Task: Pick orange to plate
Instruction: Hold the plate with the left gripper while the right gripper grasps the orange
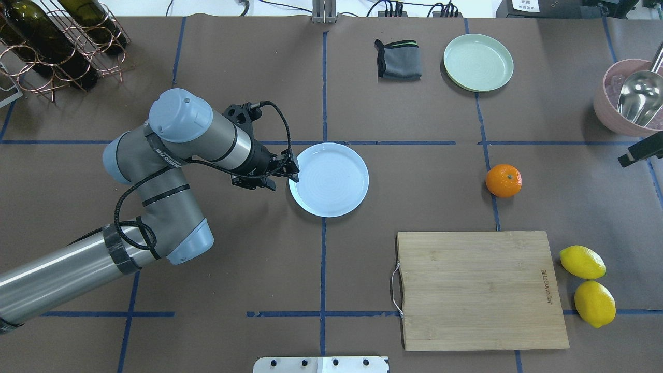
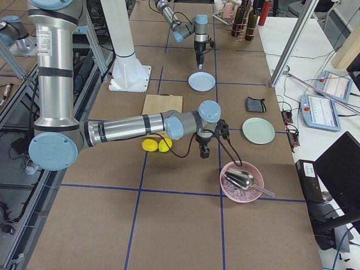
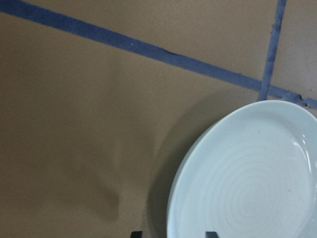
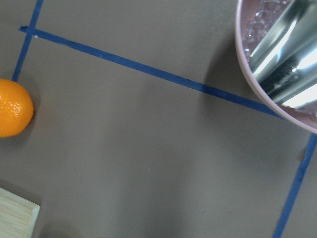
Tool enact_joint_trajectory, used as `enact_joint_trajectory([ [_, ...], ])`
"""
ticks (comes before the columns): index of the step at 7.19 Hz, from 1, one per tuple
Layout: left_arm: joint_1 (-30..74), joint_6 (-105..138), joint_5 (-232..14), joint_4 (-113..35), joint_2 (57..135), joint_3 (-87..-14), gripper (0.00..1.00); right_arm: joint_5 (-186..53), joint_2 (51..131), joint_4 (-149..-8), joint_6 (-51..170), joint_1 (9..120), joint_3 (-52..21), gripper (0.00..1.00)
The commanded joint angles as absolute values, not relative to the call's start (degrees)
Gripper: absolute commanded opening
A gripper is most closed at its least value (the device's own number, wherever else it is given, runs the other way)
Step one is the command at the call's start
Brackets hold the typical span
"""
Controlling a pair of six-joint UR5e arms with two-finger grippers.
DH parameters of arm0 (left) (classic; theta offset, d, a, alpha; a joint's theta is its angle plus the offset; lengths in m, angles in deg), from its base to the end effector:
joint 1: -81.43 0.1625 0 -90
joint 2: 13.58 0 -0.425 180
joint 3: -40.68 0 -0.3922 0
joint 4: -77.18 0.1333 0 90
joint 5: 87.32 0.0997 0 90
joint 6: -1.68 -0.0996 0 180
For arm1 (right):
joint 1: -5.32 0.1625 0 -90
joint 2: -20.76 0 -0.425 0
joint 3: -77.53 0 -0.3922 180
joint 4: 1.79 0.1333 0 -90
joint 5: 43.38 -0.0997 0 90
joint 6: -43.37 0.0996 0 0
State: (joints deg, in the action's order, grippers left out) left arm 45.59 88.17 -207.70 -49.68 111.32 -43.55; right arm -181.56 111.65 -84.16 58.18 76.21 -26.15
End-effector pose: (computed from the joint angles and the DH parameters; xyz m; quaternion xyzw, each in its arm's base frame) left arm 0.5228 -0.4799 0.2640 -0.0300 0.5688 -0.0883 0.8171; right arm -0.1054 -0.4847 0.5281 0.0376 -0.4314 -0.1060 0.8951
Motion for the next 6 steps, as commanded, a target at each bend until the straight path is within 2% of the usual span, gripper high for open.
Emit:
enact_joint_trajectory([
  [1, 45.4, 88.1, -207.7, -49.7, 109.6, -45.4, 0.62, -173.7, 110.1, -77.0, 75.6, 66.5, -29.5, 1.00],
  [3, 45.4, 88.1, -207.7, -49.7, 109.3, -45.4, 0.62, -160.6, 109.1, -64.1, 98.6, 53.7, -28.8, 1.00],
  [6, 45.3, 88.1, -207.6, -49.7, 109.0, -45.7, 0.62, -155.1, 108.0, -63.8, 100.6, 51.3, -27.5, 1.00],
])
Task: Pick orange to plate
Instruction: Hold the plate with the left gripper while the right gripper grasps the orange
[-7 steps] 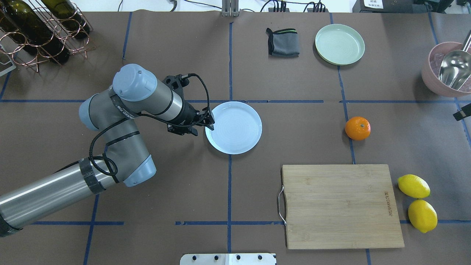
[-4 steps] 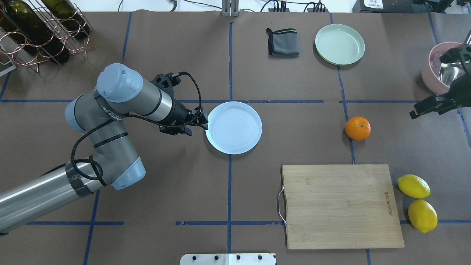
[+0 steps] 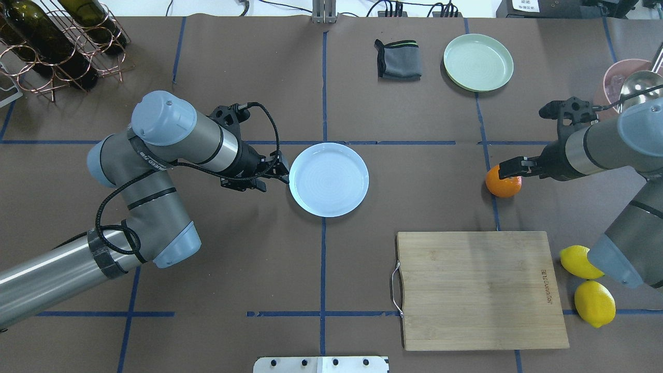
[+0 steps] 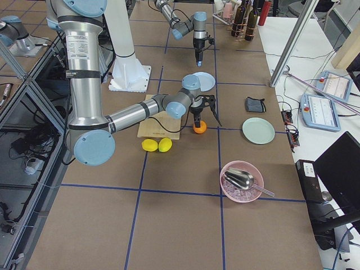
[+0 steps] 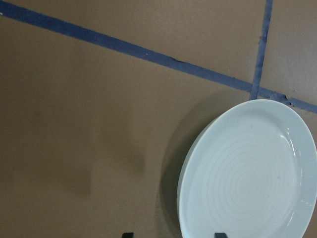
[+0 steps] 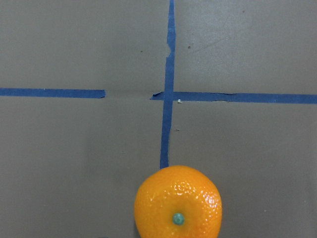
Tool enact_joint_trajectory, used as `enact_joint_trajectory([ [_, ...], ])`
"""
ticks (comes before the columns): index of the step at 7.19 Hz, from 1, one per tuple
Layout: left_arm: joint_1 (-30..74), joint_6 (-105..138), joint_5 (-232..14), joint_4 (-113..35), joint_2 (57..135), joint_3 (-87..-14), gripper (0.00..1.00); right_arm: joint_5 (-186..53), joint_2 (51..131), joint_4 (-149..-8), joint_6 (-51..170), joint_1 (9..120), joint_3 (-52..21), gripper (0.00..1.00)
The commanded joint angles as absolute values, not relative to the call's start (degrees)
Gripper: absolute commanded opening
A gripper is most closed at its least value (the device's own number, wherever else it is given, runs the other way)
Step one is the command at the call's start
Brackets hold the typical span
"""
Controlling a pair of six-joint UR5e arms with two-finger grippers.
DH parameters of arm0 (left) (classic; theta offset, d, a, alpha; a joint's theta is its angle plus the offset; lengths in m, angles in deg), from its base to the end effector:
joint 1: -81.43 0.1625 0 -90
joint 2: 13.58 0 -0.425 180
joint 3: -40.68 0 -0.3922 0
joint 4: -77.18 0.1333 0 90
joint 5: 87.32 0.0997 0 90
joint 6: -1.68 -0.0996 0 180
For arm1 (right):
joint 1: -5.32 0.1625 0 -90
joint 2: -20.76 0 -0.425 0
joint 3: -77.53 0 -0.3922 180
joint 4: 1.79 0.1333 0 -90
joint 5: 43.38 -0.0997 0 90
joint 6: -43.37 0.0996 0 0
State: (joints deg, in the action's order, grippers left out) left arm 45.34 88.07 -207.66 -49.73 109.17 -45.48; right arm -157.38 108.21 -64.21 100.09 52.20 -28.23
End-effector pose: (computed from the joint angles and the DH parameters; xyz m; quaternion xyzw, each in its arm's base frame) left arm 0.5107 -0.4750 0.2746 -0.0286 0.5678 -0.0901 0.8177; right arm -0.2918 -0.4473 0.4556 0.0990 -0.4150 0.0262 0.9040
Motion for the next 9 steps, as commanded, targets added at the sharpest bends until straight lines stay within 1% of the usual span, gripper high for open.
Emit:
enact_joint_trajectory([
  [1, 45.3, 88.1, -207.6, -49.7, 108.8, -46.1, 0.62, -154.8, 107.9, -63.8, 100.6, 50.7, -27.2, 1.00],
  [3, 45.3, 88.1, -207.6, -49.7, 107.9, -46.5, 0.63, -154.1, 105.4, -63.7, 100.4, 49.9, -24.4, 1.00],
  [9, 45.3, 88.1, -207.6, -49.7, 107.7, -47.0, 0.65, -153.1, 104.2, -63.7, 100.3, 48.7, -20.7, 1.00],
])
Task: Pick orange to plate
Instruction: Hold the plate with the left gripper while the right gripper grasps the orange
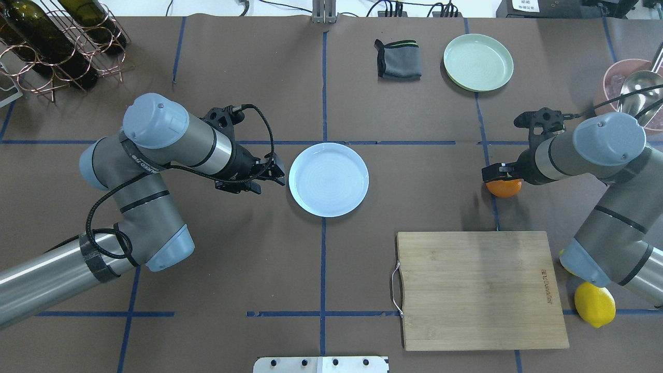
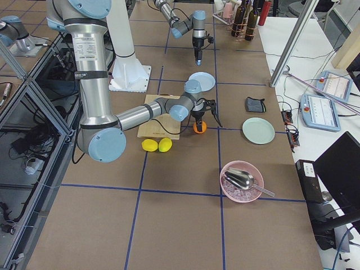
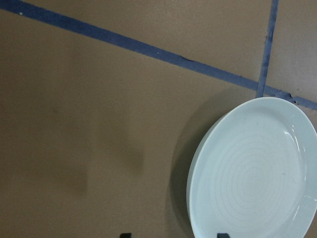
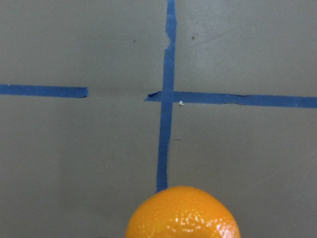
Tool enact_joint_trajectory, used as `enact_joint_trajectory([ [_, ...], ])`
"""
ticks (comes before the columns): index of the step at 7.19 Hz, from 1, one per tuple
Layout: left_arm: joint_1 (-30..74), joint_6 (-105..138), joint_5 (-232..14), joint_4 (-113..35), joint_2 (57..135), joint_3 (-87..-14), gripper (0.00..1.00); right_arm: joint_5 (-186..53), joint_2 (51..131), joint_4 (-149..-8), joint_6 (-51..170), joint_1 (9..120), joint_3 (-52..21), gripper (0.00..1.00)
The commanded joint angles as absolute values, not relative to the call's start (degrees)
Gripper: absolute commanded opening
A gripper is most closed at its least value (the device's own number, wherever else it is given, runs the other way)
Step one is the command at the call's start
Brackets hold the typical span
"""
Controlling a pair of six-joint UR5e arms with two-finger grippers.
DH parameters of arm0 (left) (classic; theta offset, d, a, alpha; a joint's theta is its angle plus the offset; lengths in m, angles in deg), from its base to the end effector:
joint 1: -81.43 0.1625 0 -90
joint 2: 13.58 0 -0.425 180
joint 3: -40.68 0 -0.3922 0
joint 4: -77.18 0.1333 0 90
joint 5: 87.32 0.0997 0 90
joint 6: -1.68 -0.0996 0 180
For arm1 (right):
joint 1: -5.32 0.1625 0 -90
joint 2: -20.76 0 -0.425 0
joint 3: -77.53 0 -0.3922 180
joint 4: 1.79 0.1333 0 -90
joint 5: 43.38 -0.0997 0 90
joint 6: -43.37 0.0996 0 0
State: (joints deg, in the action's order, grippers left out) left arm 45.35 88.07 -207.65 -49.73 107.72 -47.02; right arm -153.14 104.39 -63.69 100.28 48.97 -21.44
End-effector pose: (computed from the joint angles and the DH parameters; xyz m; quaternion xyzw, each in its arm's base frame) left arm 0.5031 -0.4693 0.2796 -0.0282 0.5684 -0.0898 0.8174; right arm -0.3380 -0.4602 0.4806 0.1013 -0.3848 0.0210 0.9172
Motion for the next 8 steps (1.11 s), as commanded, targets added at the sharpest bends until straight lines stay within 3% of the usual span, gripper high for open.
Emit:
enact_joint_trajectory([
  [1, 45.3, 88.1, -207.6, -49.7, 107.7, -47.1, 0.65, -152.9, 104.1, -63.7, 100.0, 48.5, -20.4, 1.00],
  [3, 45.3, 88.1, -207.6, -49.7, 107.4, -47.6, 0.66, -152.5, 104.0, -63.7, 100.0, 48.1, -19.8, 1.00],
  [4, 45.3, 88.1, -207.6, -49.6, 107.4, -47.7, 0.66, -152.5, 103.2, -63.7, 100.0, 48.1, -19.3, 0.88],
  [6, 45.3, 88.1, -207.6, -49.6, 107.4, -47.7, 0.66, -152.5, 102.4, -63.7, 100.0, 48.4, -19.1, 0.00],
  [8, 45.3, 88.1, -207.6, -49.6, 107.4, -48.4, 0.67, -154.1, 98.7, -66.4, 100.8, 50.4, -24.6, 0.00],
])
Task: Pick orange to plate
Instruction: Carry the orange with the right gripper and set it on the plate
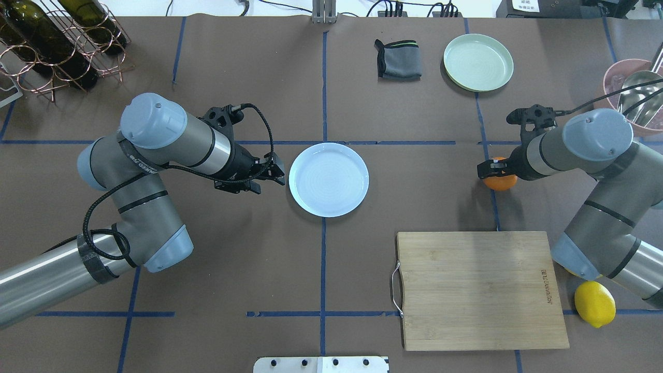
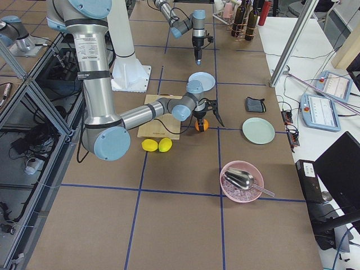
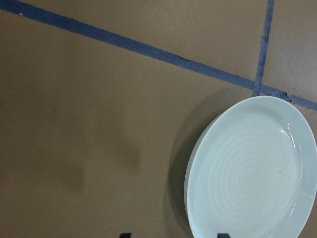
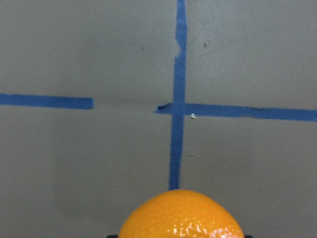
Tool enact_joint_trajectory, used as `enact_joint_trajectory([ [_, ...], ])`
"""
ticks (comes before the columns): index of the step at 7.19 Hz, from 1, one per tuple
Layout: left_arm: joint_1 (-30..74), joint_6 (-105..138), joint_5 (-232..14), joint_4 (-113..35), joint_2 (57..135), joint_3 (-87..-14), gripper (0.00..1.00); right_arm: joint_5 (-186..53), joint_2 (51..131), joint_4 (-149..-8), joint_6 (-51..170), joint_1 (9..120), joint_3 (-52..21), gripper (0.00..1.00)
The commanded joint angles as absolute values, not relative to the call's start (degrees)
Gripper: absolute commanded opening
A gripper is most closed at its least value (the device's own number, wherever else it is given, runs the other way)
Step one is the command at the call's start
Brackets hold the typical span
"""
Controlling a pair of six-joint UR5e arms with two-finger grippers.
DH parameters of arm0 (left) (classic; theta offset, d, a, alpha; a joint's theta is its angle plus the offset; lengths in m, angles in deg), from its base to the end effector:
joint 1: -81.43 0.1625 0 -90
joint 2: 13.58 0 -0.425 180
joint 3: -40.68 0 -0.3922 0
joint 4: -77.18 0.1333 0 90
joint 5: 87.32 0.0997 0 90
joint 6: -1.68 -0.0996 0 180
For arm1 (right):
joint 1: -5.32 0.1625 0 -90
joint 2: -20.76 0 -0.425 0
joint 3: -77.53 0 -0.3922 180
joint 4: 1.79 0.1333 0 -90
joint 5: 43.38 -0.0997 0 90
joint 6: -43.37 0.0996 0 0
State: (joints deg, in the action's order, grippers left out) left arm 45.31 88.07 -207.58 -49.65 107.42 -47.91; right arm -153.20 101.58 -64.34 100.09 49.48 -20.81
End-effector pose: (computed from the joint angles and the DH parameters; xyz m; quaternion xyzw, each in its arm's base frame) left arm 0.4992 -0.4672 0.2762 -0.0257 0.5715 -0.0888 0.8154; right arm -0.3457 -0.4745 0.4598 0.1116 -0.3934 0.0208 0.9123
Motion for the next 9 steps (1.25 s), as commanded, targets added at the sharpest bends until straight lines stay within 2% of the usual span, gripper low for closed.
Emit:
enact_joint_trajectory([
  [1, 45.2, 88.2, -207.6, -49.6, 107.3, -50.8, 0.68, -153.5, 89.0, -74.1, 106.1, 46.8, -24.6, 0.00],
  [2, 45.0, 88.2, -207.6, -49.6, 107.0, -52.5, 0.68, -149.9, 81.5, -77.1, 115.6, 41.8, -22.9, 0.00],
  [5, 44.2, 88.2, -208.2, -49.6, 101.1, -59.7, 0.73, -142.5, 69.1, -75.5, 121.4, 35.6, -10.1, 0.00],
  [7, 44.0, 88.2, -208.2, -49.6, 99.8, -60.3, 0.77, -140.5, 67.9, -71.3, 121.3, 34.0, -4.3, 0.00],
  [9, 44.0, 88.2, -208.1, -49.6, 99.8, -60.3, 0.79, -140.1, 67.7, -70.7, 121.2, 32.6, -2.4, 0.00],
])
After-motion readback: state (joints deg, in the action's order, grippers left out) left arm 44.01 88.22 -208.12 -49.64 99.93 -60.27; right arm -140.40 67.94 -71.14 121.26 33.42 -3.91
